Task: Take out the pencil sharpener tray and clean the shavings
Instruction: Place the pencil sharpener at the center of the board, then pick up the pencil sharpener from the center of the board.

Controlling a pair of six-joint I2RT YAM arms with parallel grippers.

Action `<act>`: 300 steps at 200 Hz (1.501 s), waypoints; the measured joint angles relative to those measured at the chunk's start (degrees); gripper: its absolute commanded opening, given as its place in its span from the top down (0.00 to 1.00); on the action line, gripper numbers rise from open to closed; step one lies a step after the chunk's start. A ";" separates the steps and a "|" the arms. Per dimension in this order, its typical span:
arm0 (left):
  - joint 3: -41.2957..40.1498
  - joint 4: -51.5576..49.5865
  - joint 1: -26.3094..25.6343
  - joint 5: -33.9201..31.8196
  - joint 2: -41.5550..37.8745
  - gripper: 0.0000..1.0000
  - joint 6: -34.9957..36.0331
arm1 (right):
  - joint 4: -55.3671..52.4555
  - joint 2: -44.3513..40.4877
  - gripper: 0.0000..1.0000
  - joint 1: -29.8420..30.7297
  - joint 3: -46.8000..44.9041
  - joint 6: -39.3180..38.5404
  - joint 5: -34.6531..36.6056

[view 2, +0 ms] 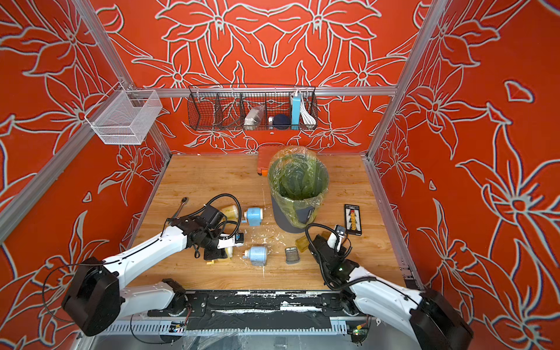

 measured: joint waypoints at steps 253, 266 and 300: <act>10.58 -0.72 -18.69 1.14 -1.68 0.15 -2.56 | -22.51 -25.79 0.06 -0.04 10.82 -16.06 -11.08; 12.02 -0.24 -19.26 1.25 2.10 0.15 -2.84 | -23.28 -26.12 0.07 -0.04 10.86 -16.28 -11.58; 14.47 1.25 -20.37 1.95 9.42 0.05 -3.82 | -25.64 -28.79 0.07 -0.04 11.56 -16.76 -12.44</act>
